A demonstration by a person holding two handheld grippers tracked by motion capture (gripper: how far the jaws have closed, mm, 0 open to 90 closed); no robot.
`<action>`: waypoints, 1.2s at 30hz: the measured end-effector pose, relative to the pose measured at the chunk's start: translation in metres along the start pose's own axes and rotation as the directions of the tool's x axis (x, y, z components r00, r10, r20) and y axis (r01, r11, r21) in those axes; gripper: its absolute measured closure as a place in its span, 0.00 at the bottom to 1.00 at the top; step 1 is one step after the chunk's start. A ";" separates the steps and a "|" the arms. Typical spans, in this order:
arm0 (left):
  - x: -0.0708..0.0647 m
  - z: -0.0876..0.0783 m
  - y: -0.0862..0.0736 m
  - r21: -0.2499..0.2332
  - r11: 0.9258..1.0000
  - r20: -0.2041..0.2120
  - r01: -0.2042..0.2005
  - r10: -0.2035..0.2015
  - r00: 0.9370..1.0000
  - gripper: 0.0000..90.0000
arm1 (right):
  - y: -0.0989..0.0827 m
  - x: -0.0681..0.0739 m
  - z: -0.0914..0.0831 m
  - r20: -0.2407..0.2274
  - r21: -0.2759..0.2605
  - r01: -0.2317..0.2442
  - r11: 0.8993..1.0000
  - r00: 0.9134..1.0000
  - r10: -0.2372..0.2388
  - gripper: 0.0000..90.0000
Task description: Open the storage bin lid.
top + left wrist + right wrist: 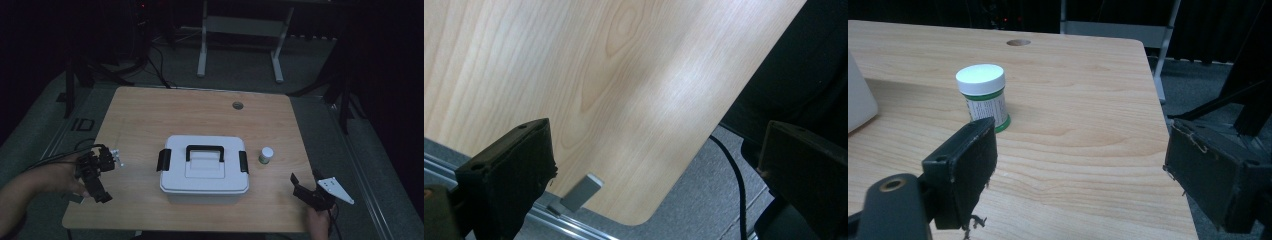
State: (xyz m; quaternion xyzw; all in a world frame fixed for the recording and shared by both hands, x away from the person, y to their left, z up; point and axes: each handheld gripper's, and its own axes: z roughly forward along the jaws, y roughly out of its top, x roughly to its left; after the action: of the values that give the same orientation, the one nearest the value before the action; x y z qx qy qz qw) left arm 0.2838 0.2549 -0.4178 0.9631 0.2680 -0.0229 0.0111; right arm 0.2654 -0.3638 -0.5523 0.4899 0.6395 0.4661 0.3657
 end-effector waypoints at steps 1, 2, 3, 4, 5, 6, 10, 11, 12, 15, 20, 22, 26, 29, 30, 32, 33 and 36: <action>-0.001 -0.002 0.003 -0.002 1.000 0.002 -0.010 0.010 1.000 0.01 | 0.000 0.000 0.000 0.000 -0.001 0.000 1.000 1.000 0.000 0.15; -0.001 -0.005 0.007 -0.013 1.000 0.014 -0.015 0.015 1.000 0.01 | 0.000 0.000 0.000 -0.001 -0.001 0.000 1.000 1.000 0.000 0.15; -0.002 -0.008 0.010 -0.020 1.000 0.009 -0.023 0.023 1.000 0.01 | 0.000 0.000 0.000 -0.002 -0.001 -0.001 1.000 1.000 0.001 0.15; -0.003 -0.010 0.014 -0.022 0.999 0.008 -0.031 0.031 0.999 0.01 | 0.000 0.000 0.000 -0.002 -0.001 -0.001 1.000 1.000 0.001 0.14; -0.004 -0.013 0.018 -0.027 0.999 0.014 -0.041 0.041 0.999 0.01 | 0.000 -0.001 0.000 -0.004 0.000 -0.005 1.000 1.000 0.005 0.15; -0.006 -0.016 0.022 -0.031 0.998 0.007 -0.051 0.051 0.999 0.01 | 0.000 -0.001 0.000 -0.005 -0.001 -0.008 1.000 1.000 0.008 0.15; -0.008 -0.027 0.034 -0.055 0.994 -0.012 -0.090 0.089 0.996 0.01 | 0.000 -0.001 0.000 -0.011 0.000 -0.014 1.000 1.000 0.014 0.15; -0.008 -0.029 0.037 -0.058 0.994 -0.006 -0.095 0.094 0.996 0.01 | 0.000 -0.001 0.000 -0.010 0.002 -0.015 1.000 1.000 0.015 0.15; -0.009 -0.031 0.040 -0.061 0.993 -0.007 -0.104 0.104 0.995 0.01 | 0.000 -0.001 0.001 -0.010 0.002 -0.011 1.000 1.000 0.011 0.15; -0.012 -0.037 0.049 -0.055 0.990 -0.013 -0.129 0.129 0.992 0.01 | 0.000 -0.001 0.001 -0.009 0.006 -0.007 1.000 1.000 0.007 0.15; -0.014 -0.045 0.069 -0.034 0.987 -0.017 -0.160 0.159 0.987 0.01 | 0.000 0.000 0.001 -0.012 0.005 -0.003 1.000 1.000 0.003 0.15; -0.016 -0.049 0.077 -0.037 0.984 -0.025 -0.175 0.174 0.984 0.01 | 0.000 -0.001 0.001 -0.012 0.004 -0.004 1.000 1.000 0.004 0.14; -0.020 -0.055 0.088 -0.046 0.978 -0.022 -0.205 0.204 0.979 0.01 | 0.000 0.000 0.001 -0.014 0.008 0.002 1.000 1.000 -0.002 0.15; -0.023 -0.060 0.101 -0.053 0.972 -0.035 -0.229 0.227 0.973 0.01 | 0.000 0.000 0.001 -0.018 0.008 0.002 1.000 1.000 -0.002 0.15; -0.024 -0.060 0.103 -0.056 0.972 -0.032 -0.228 0.226 0.974 0.01 | 0.000 0.000 0.001 -0.018 0.008 0.002 1.000 1.000 -0.002 0.15; -0.026 -0.060 0.109 -0.051 0.968 -0.045 -0.245 0.243 0.969 0.01 | 0.000 0.000 0.001 -0.023 0.007 0.000 1.000 1.000 0.000 0.15; -0.027 -0.059 0.115 -0.045 0.965 -0.042 -0.258 0.256 0.966 0.01 | 0.000 0.000 0.001 -0.023 0.007 -0.001 1.000 1.000 0.001 0.15; -0.027 -0.060 0.121 -0.038 0.963 -0.040 -0.265 0.264 0.964 0.01 | 0.000 0.000 0.001 -0.025 0.008 -0.002 1.000 1.000 0.002 0.15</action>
State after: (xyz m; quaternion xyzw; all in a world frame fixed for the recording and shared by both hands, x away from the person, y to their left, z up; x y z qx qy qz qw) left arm 0.3250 0.1393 -0.3559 0.9900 0.1377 0.0014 0.0302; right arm 0.2662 -0.3639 -0.5530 0.4860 0.6454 0.4701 0.3553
